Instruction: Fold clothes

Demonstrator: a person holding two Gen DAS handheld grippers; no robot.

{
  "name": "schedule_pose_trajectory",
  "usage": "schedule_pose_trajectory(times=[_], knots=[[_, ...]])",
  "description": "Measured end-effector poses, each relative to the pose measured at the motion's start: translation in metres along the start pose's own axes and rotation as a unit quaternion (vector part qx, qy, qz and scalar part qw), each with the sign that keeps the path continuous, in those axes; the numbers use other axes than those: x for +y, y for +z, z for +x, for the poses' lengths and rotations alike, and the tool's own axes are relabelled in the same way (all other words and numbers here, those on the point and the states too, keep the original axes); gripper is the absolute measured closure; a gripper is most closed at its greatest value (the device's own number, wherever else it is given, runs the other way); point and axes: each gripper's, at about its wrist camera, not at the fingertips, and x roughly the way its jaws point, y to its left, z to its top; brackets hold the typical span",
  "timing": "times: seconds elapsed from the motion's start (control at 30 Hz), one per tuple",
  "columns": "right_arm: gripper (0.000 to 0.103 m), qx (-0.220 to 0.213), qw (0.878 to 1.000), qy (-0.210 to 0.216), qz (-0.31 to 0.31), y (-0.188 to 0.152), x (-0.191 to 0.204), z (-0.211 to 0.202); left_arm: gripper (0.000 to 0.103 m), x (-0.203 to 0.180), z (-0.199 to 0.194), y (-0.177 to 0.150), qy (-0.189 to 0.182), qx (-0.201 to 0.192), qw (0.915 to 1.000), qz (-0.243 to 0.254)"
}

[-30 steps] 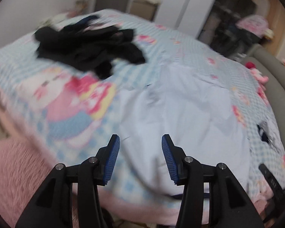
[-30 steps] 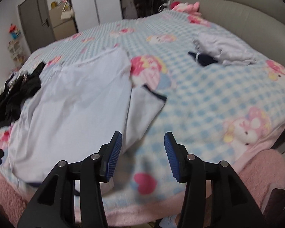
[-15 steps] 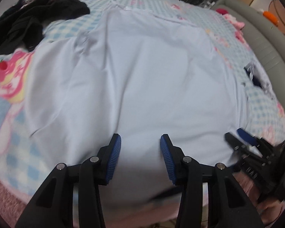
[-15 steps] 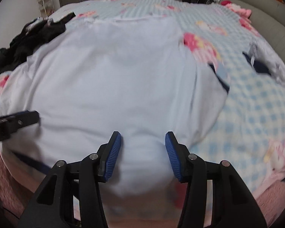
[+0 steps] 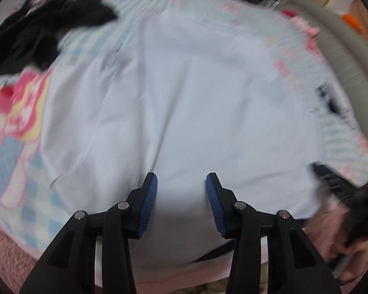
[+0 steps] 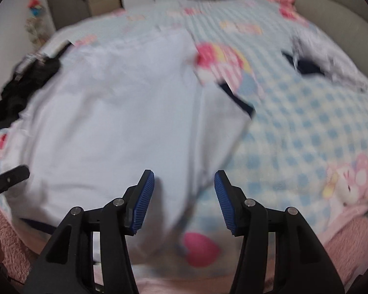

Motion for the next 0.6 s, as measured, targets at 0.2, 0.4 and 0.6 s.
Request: schedule_pose_trajectory(times=[0.2,0.4,0.6], knots=[[0.051,-0.022,0.996,-0.021,0.086,0.006,-0.054,-0.01,0.061,-0.02,-0.016,0.012,-0.048,-0.034,0.9982,0.014],[0.051,-0.002,0.99,0.045,0.131,0.041,-0.073,0.014,0.061,-0.095,0.009,0.046,-0.098,-0.033,0.9912,0.082],[0.049,0.005,0.988,0.084,0.133,0.041,-0.061,0.036,0.061,-0.138,0.055,0.056,-0.12,0.007,0.9883,0.094]])
